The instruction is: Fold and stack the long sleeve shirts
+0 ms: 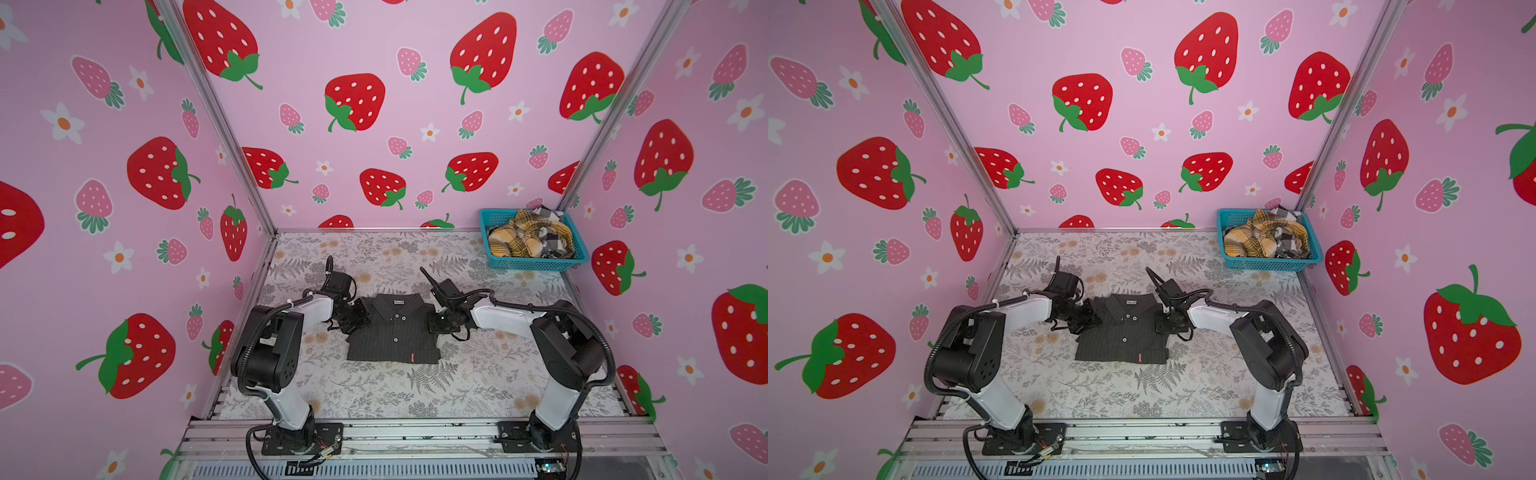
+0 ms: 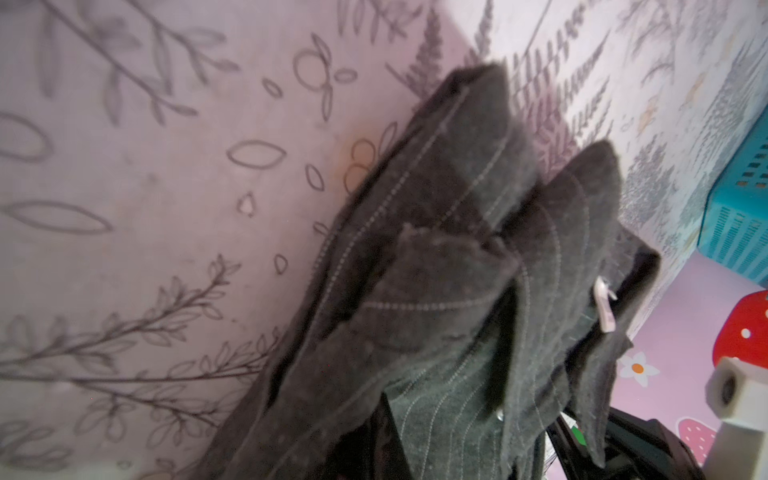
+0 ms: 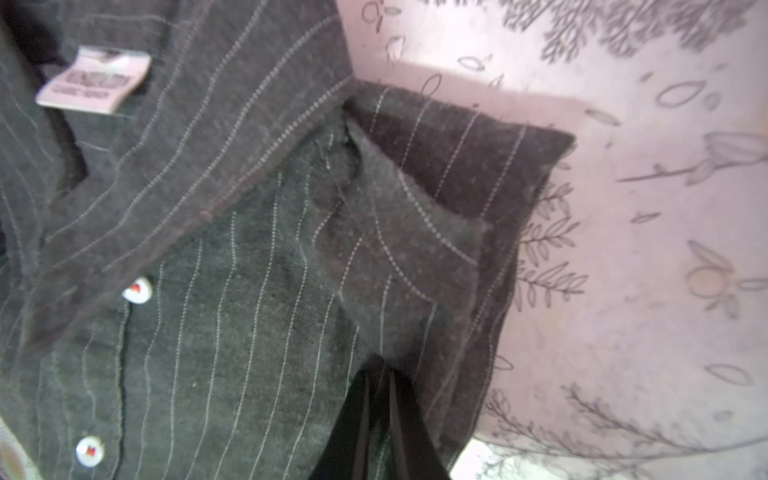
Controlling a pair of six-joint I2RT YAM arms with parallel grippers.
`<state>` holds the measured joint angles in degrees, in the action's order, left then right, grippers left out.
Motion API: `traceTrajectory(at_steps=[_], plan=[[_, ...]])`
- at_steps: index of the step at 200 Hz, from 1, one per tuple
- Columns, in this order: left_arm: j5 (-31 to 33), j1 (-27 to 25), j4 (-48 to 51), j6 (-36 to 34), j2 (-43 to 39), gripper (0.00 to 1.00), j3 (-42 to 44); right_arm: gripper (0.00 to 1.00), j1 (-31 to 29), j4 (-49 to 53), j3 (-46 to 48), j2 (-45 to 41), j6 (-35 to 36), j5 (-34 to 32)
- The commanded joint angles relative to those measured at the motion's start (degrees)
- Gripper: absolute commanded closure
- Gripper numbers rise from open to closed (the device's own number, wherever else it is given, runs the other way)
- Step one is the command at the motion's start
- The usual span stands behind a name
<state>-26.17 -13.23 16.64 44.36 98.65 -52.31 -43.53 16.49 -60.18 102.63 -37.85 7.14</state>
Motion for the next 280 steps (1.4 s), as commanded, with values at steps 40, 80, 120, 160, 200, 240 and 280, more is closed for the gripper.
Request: traceTrajectory(at_steps=[40,80,120,160,200,240,280], plan=[[2.4,-1.1,9.1,-0.7,-10.7,0.98,-8.7,0.76,0.3,11.8,-11.9,-3.3,5.6,-6.8],[3.9,-0.7,14.2,-4.6,-9.4,0.84,-15.3,0.73,0.3,11.6,-18.3,1.8,5.1,-6.7],[3.6,-0.7,14.1,-5.8,-3.5,0.79,-13.7,0.72,-2.7,9.2,-23.1,6.8,7.8,-1.6],[3.2,-0.2,10.7,-5.5,1.9,0.81,-11.5,0.78,-5.2,8.5,-21.5,10.3,7.7,-2.0],[2.0,-0.1,7.2,-4.0,3.7,0.83,-8.3,0.80,-5.9,5.9,-15.3,11.5,7.4,-2.8],[0.2,-0.2,5.3,-2.5,5.1,0.88,-7.0,0.81,-5.6,8.3,-15.7,11.7,7.9,-5.4],[-0.5,-1.4,6.2,-1.7,-1.2,0.85,-9.0,0.72,-4.4,10.9,-18.1,4.5,7.3,-7.9]])
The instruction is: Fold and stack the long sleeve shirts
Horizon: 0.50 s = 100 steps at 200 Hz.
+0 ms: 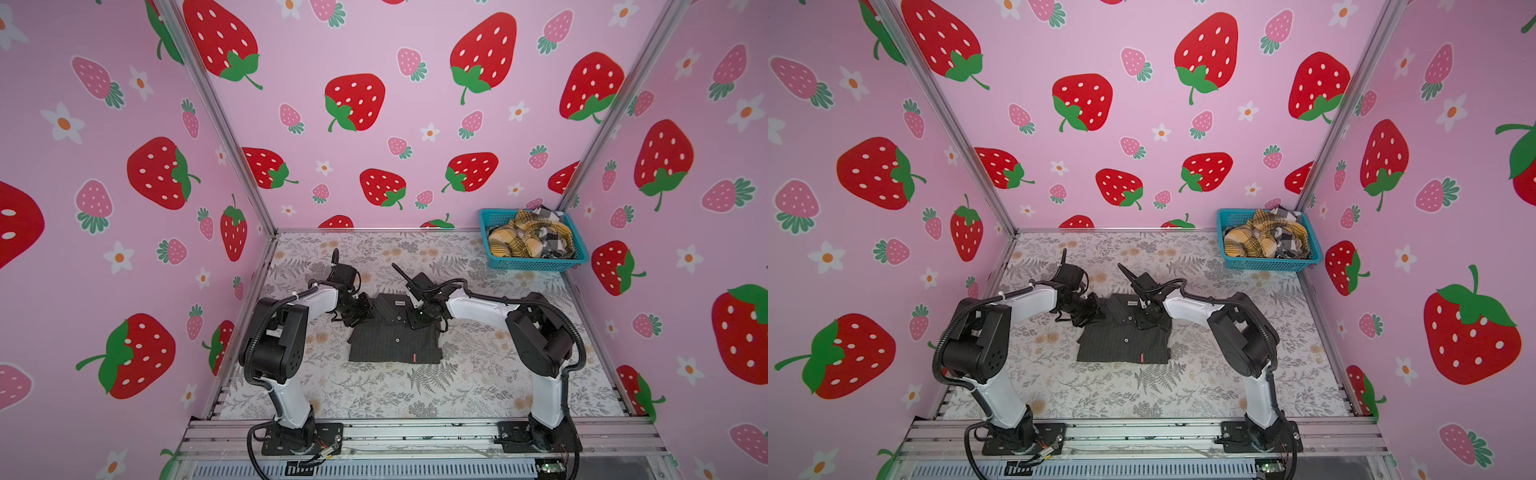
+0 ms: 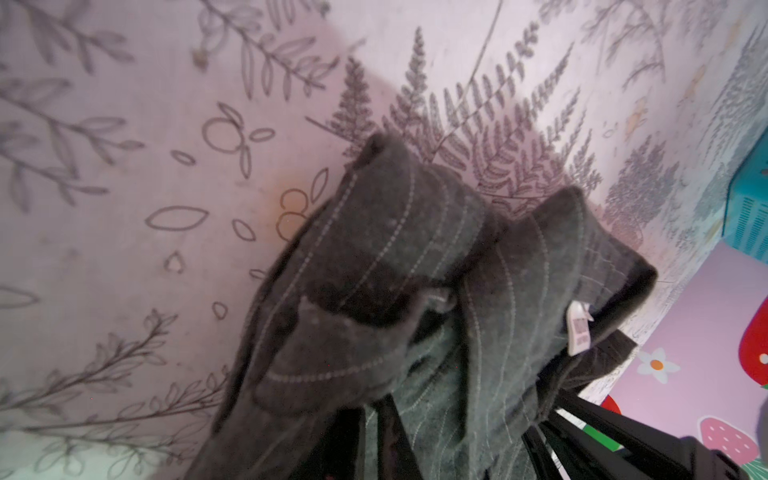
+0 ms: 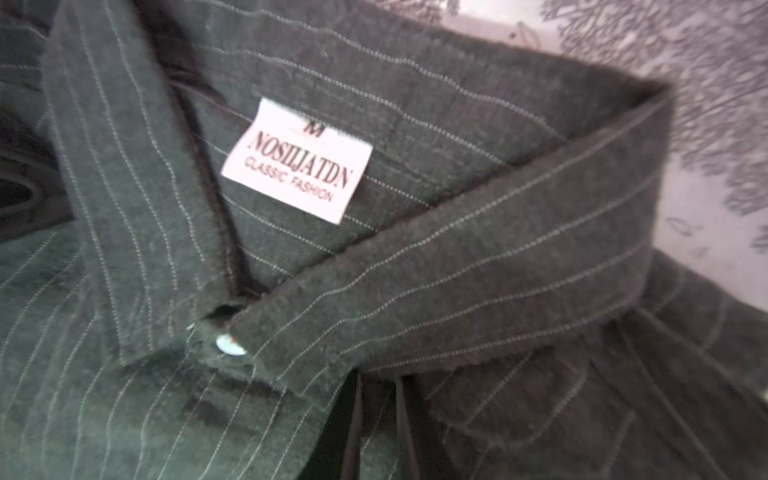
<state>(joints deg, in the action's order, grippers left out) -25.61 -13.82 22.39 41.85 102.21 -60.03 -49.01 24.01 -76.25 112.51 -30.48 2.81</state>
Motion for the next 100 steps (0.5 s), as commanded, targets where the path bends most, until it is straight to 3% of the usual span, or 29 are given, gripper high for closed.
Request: traceTrajectory(at_steps=[1,27,52,100], plan=[[-1.1,-0.9,0.5,0.8,-4.9,0.85,-1.4,0.72,1.1,3.4,-2.0,-5.5,-0.1,-3.7],[-0.7,-1.1,3.1,-0.1,-7.6,0.85,-4.0,0.74,4.0,5.0,-2.7,-4.2,-0.8,-4.4],[-0.1,-1.1,3.9,-1.0,-8.3,0.86,-4.2,0.79,6.5,2.1,0.0,-2.6,-2.1,0.2],[0.0,-0.7,2.7,-2.0,-4.8,0.90,-0.9,0.81,9.6,-3.4,4.4,1.5,-3.1,2.5]])
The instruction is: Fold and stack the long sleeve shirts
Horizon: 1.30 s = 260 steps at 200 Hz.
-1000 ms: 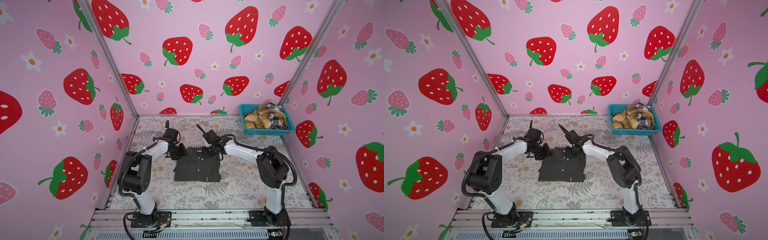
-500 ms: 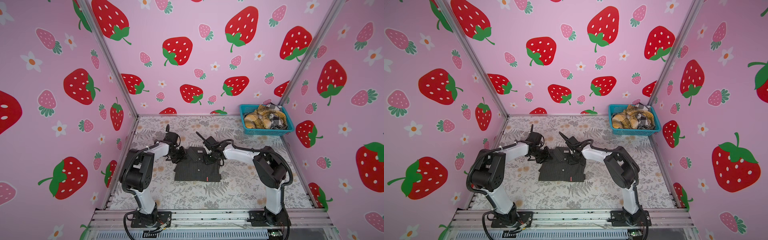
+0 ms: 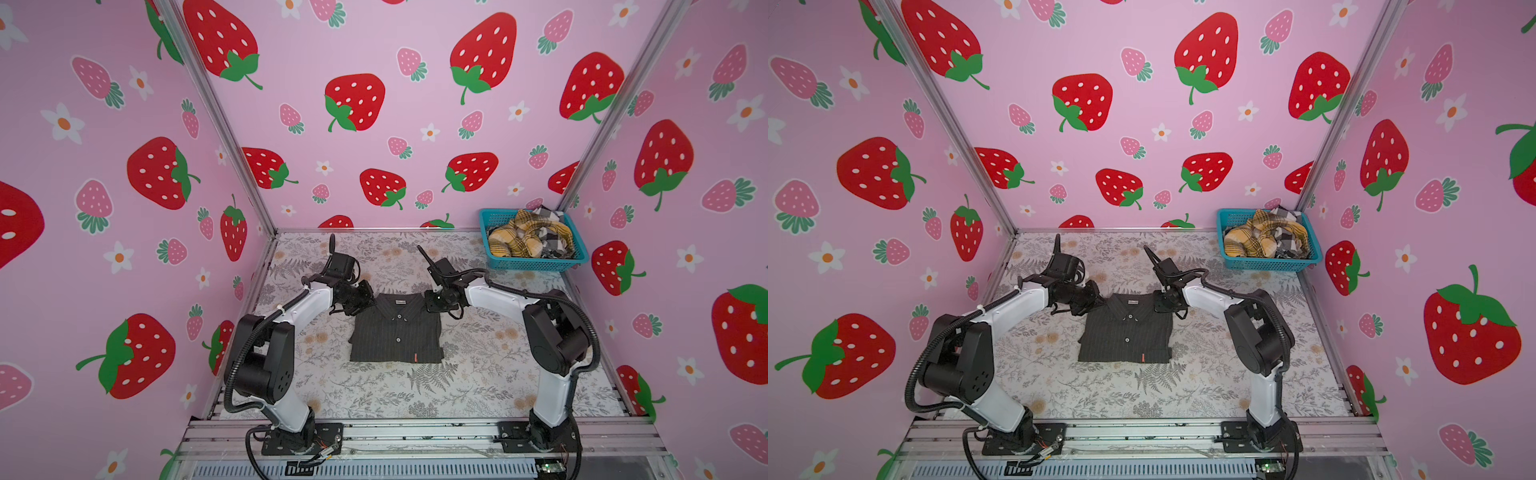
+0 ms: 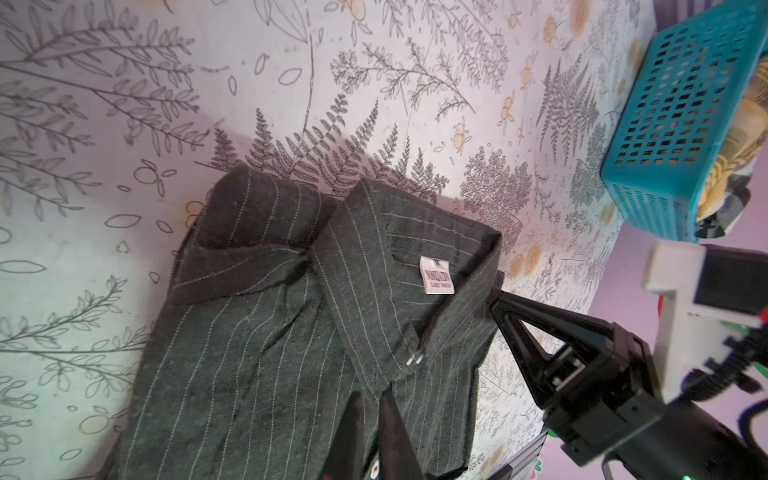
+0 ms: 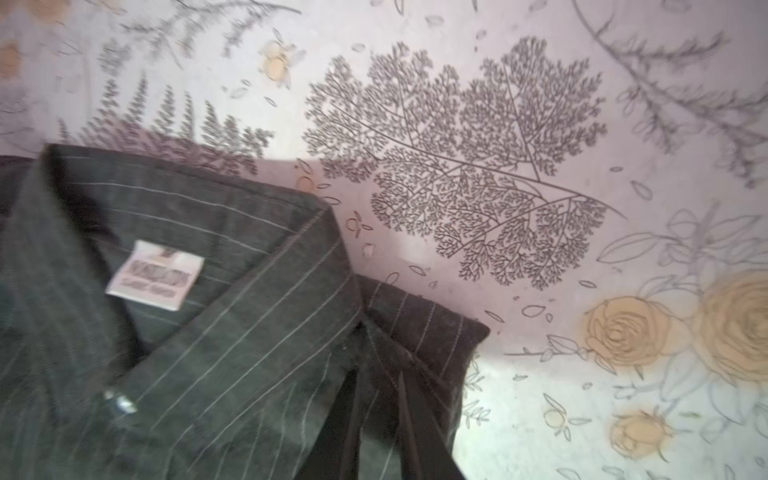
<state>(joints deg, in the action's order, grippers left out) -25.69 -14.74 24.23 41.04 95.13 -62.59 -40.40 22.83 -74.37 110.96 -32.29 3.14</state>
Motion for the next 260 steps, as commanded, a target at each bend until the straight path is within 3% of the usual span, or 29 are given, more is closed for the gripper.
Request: traceTrajectory(at_steps=[1,67,113,154,234,260], plan=[[0.1,0.2,0.8,-1.2,2.4,0.90,1.7,0.81,1.0,-2.2,2.6,3.1,-1.3,2.2],[-1.1,0.3,-2.2,-1.2,7.5,0.93,4.4,0.85,2.5,-0.3,2.0,4.4,-1.0,1.6],[-2.4,0.5,-1.2,-0.1,6.4,0.93,1.3,0.73,-1.7,6.6,2.4,-10.3,1.1,-1.5],[-3.1,1.1,-1.2,2.1,3.2,0.93,0.2,0.74,-7.8,7.4,11.4,-18.0,-2.5,-1.8],[-3.6,1.9,-1.9,0.9,5.3,0.93,1.7,0.82,-10.5,3.5,25.3,-16.2,-6.5,-0.3],[-5.2,2.0,-4.9,2.2,6.7,0.93,4.4,0.84,-10.4,5.9,25.0,-16.8,-5.9,-1.3]])
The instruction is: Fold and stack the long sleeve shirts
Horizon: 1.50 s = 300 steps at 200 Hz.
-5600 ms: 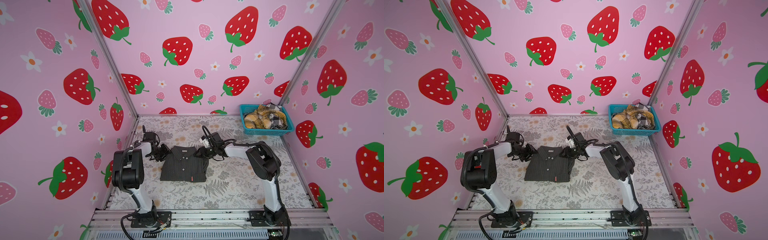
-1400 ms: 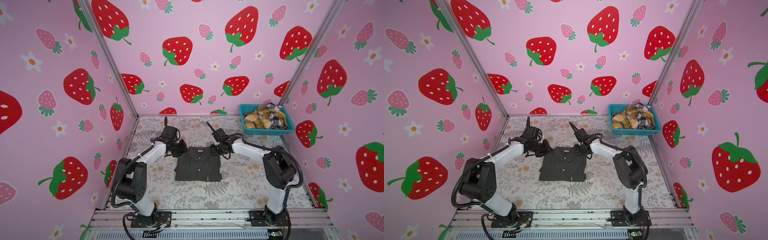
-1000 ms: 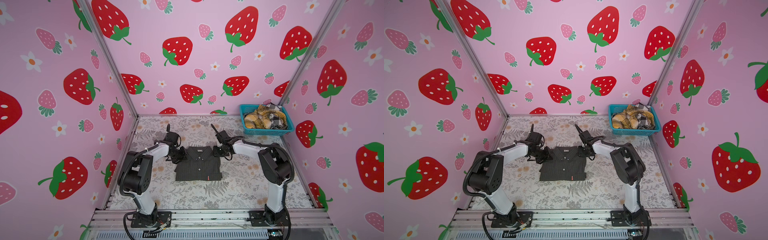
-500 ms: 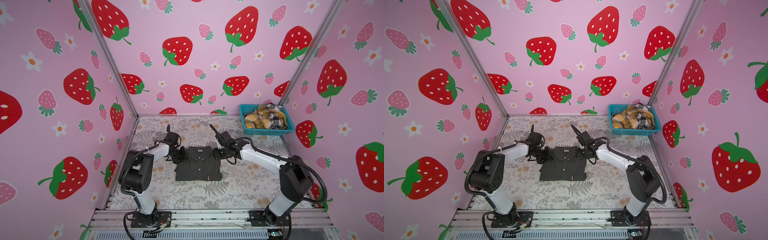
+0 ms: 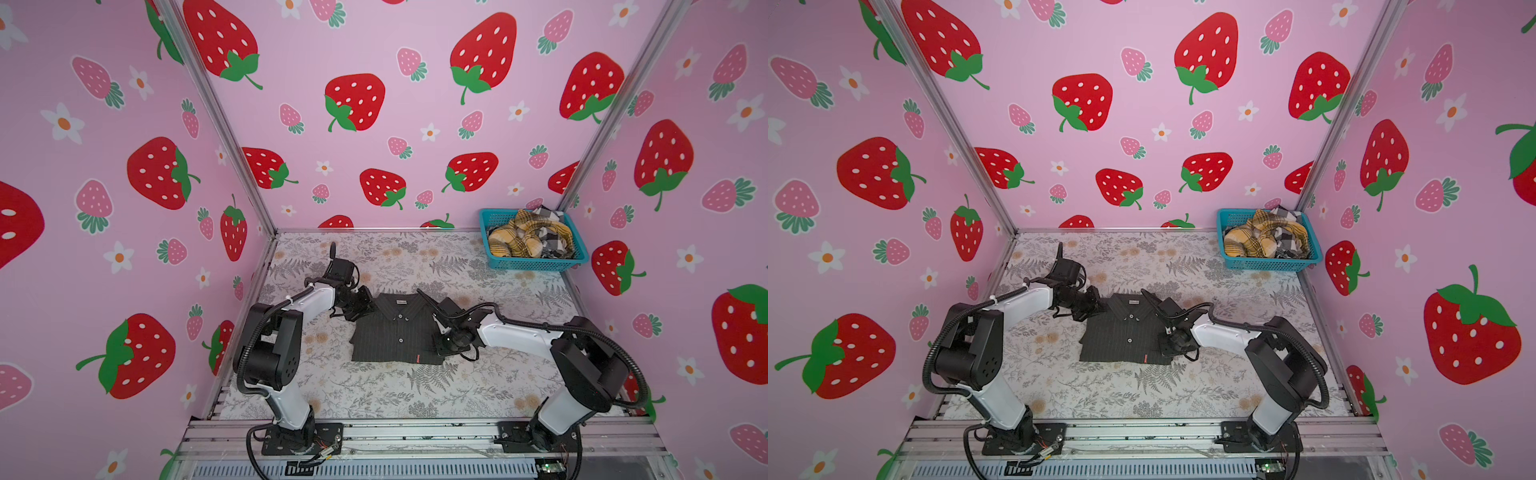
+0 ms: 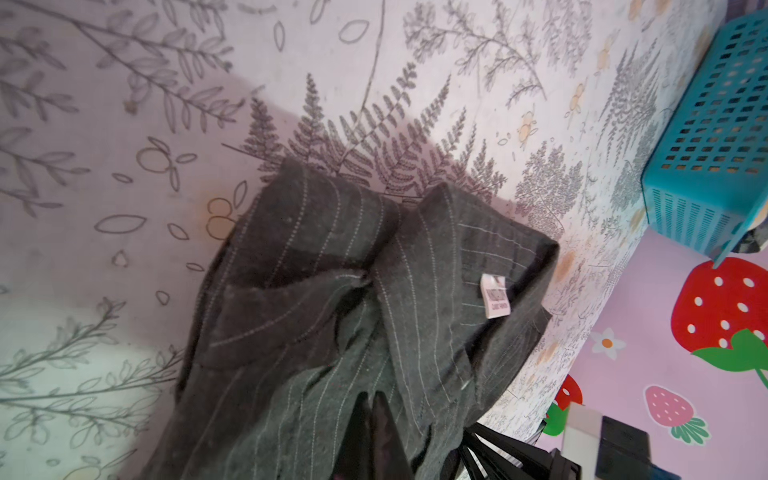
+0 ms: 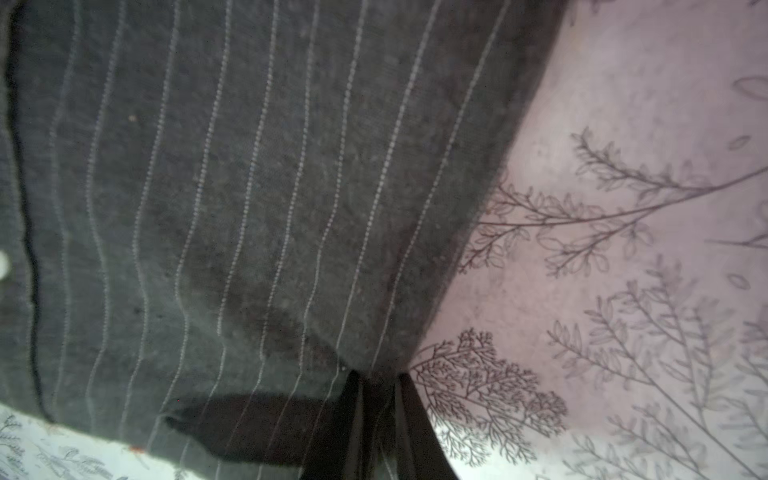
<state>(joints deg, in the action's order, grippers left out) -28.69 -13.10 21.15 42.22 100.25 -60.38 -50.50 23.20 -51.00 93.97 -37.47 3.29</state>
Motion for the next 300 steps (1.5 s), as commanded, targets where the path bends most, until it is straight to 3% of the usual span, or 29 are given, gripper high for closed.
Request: traceTrajectory(at_steps=[1,56,90,137,174,214,240,261,285,300], plan=[[-2.2,0.3,-1.9,1.0,1.6,0.93,2.2,0.84,-0.4,5.6,1.5,0.1,-0.7,-1.5],[-3.6,0.6,-0.6,1.5,-2.4,0.90,-1.4,0.81,-2.7,9.2,-7.1,-7.5,1.8,0.3],[-3.1,0.9,2.7,-0.2,-6.1,0.87,-3.5,0.81,-5.2,3.6,-3.8,-7.1,-0.5,4.1],[-3.0,0.9,4.1,-1.1,-9.5,0.87,2.7,0.83,-5.2,-1.5,1.1,-2.7,-2.9,3.8],[-4.2,0.9,2.2,-0.9,-8.4,0.87,8.8,0.84,-4.8,0.6,2.0,-1.0,-3.0,1.8],[-7.0,0.9,2.5,-0.6,-6.3,0.88,5.7,0.82,-2.2,3.5,-3.2,-6.5,-1.1,1.8],[-6.1,1.1,7.7,-3.2,-13.2,0.83,-4.3,0.79,3.0,8.0,-12.1,-9.6,1.7,1.6],[1.5,1.2,11.7,-8.9,-22.0,0.76,-11.8,0.77,7.9,9.7,-17.3,-9.6,3.5,3.3],[9.9,2.3,8.7,-14.1,-33.3,0.63,-9.1,0.77,10.8,8.3,-19.1,-8.4,4.0,6.3],[9.7,6.1,9.7,-13.9,-37.5,0.54,-5.8,0.78,10.9,6.1,-18.6,-7.3,3.7,8.0]])
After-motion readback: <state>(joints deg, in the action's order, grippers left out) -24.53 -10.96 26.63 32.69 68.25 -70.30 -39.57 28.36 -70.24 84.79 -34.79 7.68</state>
